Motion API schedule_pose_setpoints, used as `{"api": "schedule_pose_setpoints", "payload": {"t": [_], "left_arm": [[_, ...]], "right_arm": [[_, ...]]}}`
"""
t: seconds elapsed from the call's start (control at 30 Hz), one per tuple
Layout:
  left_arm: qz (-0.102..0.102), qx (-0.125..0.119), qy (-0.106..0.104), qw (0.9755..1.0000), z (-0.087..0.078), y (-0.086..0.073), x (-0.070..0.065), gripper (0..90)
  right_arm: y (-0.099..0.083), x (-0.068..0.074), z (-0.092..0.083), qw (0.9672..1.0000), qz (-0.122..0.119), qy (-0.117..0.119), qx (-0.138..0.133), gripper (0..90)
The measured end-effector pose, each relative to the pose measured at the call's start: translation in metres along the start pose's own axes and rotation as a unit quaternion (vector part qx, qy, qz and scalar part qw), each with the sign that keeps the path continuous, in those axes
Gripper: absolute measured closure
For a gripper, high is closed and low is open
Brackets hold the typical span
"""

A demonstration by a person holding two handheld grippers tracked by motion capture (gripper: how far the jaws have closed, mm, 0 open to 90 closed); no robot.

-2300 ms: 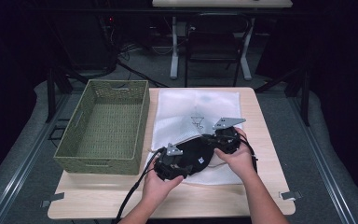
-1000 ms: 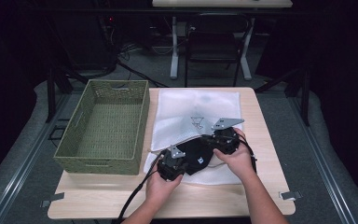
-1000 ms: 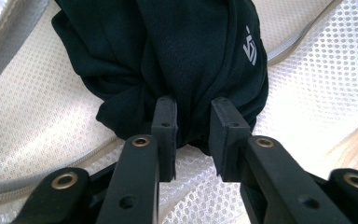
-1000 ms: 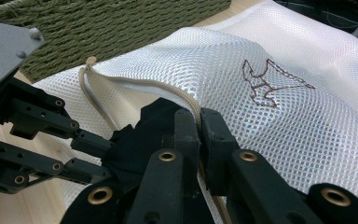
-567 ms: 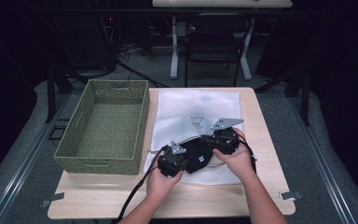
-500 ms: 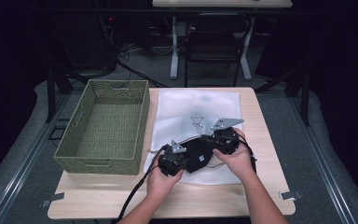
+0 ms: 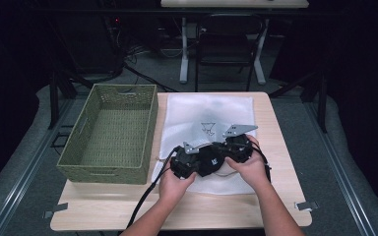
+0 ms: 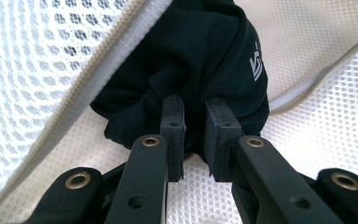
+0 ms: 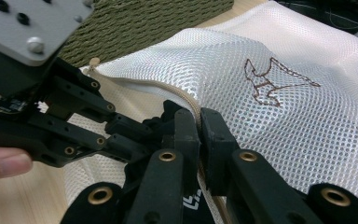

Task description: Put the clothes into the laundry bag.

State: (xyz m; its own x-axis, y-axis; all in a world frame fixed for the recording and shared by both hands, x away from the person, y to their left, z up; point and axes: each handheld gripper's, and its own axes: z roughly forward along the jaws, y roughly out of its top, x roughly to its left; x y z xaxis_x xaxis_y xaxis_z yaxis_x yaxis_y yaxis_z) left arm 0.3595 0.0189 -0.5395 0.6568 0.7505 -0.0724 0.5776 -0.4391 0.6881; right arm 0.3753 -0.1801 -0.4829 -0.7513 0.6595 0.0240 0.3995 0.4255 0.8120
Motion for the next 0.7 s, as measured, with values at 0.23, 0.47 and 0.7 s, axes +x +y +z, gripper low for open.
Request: {"api": "schedule_pose_setpoints", "payload": {"t": [0.23,0.47,0.7], "left_arm": [[-0.002,-0.001,0.009,1.0000,0.004,0.005,0.004,79.5],[-0.005,0.000,0.009,0.9999,0.008,0.008,0.006,79.5],[-0.012,-0.005,0.015,0.9998,0.012,0.010,0.007,79.5]], "right_arm": [[0.000,0.000,0.000,1.0000,0.000,0.000,0.000,86.2],[0.001,0.001,0.000,1.0000,-0.003,0.000,-0.001,86.2],[0.001,0.001,0.000,1.0000,-0.003,0.001,0.000,86.2]]}}
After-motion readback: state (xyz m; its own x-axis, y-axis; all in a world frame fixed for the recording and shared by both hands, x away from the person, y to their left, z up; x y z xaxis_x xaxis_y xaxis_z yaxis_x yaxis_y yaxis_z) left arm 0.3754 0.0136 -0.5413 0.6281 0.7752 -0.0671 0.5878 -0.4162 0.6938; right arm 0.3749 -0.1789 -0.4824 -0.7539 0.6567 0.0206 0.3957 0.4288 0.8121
